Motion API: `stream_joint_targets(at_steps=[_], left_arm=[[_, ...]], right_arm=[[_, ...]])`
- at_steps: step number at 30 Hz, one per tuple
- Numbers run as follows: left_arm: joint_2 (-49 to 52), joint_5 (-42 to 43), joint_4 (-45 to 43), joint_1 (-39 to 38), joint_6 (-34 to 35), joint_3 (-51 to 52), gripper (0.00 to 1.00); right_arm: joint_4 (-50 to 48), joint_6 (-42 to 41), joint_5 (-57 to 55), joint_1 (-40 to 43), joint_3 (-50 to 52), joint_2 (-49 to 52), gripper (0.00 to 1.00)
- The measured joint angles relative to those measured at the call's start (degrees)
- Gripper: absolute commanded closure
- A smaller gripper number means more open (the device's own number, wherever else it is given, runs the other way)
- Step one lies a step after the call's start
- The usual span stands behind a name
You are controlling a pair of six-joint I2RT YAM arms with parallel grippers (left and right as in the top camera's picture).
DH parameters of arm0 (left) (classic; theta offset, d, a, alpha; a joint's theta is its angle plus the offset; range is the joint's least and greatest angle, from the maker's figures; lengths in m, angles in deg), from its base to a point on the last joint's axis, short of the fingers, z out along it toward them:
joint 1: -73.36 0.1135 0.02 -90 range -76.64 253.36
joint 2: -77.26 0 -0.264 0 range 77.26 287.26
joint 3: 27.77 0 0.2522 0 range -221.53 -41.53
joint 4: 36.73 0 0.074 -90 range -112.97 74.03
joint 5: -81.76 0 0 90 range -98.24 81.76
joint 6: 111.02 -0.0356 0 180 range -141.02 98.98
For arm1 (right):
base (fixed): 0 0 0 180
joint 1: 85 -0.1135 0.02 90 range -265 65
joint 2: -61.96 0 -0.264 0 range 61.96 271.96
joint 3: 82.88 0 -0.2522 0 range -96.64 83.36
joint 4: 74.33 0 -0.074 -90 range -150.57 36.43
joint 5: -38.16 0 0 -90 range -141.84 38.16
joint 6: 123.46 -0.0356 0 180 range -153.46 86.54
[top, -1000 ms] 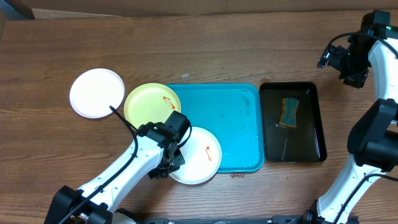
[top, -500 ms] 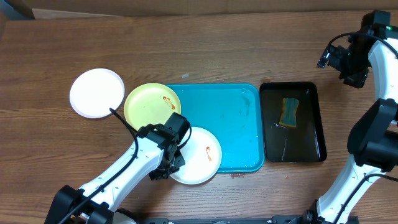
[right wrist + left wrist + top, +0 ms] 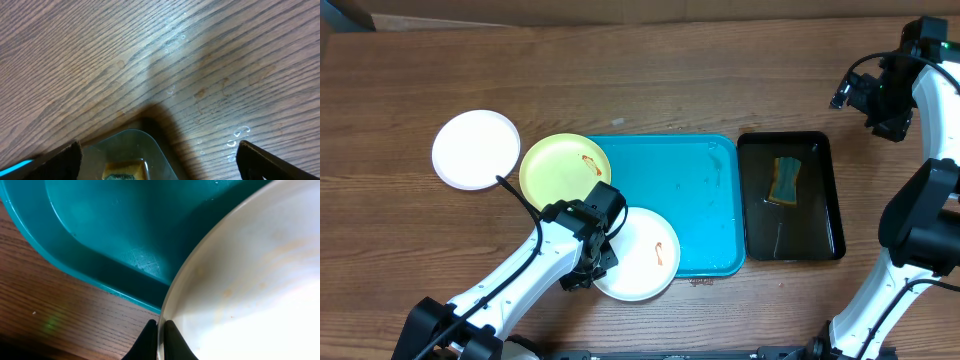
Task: Clean dirty plates on tray and stack at the side
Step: 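Drag the lower white plate up toward the tray center with left gripper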
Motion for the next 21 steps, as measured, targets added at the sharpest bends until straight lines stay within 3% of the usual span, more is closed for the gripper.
stream_joint_targets(at_steps=[21], left_arm=[[0.0, 1.7, -3.8, 0.0, -4.8, -4.0, 0.96]], right_arm=[[0.0, 0.0, 0.0, 0.0, 0.0, 0.0, 0.00]])
